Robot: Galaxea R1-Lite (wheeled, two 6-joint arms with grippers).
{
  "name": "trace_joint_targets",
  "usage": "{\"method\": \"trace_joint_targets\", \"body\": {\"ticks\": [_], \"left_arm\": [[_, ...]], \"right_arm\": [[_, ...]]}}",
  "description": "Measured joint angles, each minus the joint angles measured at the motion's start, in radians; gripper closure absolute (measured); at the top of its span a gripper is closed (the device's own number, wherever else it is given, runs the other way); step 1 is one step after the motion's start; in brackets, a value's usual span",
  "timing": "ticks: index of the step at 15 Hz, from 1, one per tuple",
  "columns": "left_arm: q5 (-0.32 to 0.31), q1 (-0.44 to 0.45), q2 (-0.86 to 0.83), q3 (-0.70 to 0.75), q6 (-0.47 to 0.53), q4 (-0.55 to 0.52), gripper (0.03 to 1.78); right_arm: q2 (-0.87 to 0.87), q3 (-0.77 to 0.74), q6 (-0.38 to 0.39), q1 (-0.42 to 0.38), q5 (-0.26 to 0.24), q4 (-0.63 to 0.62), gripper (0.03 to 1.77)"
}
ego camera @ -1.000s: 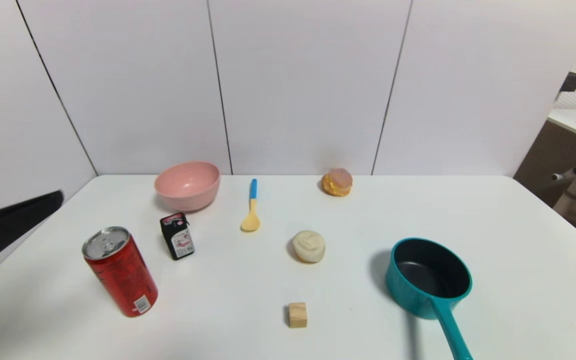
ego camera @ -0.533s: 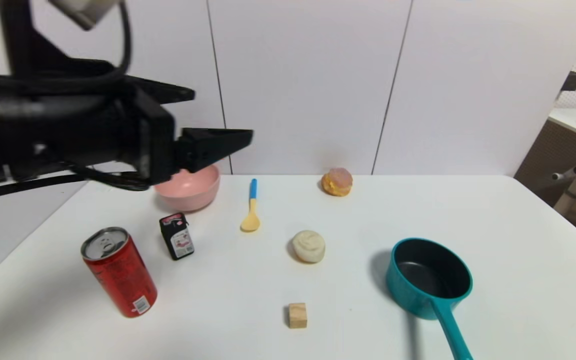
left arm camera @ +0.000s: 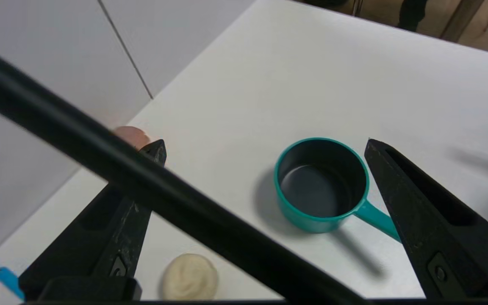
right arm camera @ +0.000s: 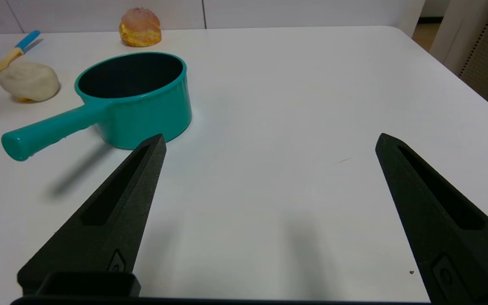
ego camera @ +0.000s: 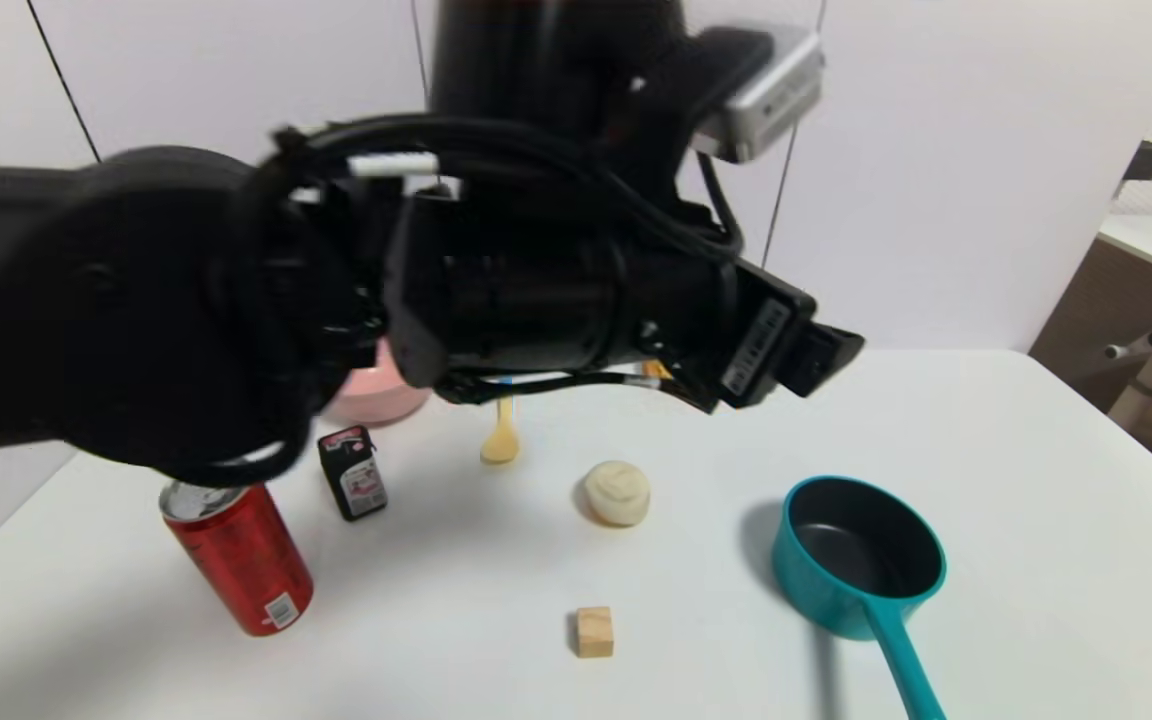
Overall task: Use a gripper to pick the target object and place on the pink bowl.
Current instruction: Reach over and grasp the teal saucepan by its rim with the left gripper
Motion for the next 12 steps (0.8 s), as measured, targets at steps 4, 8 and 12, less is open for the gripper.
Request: {"method": "trace_joint_targets", "body": {"ticks": [4, 8, 12], "left_arm": [[0.175, -0.067, 0.121, -0.1, -0.07, 0.16, 0.12], [0.34, -0.118, 0.217, -0.211, -0.233, 0.249, 0.12], [0.411, -0.135, 0.297, -0.307, -0.263, 0.334, 0.12]], "right_arm": [[0.0, 0.0, 0.0, 0.0, 0.0, 0.0, 0.09], [0.0, 0.0, 0.0, 0.0, 0.0, 0.0, 0.09], [0.0, 0.0, 0.0, 0.0, -0.001, 0.0, 0.09]]}}
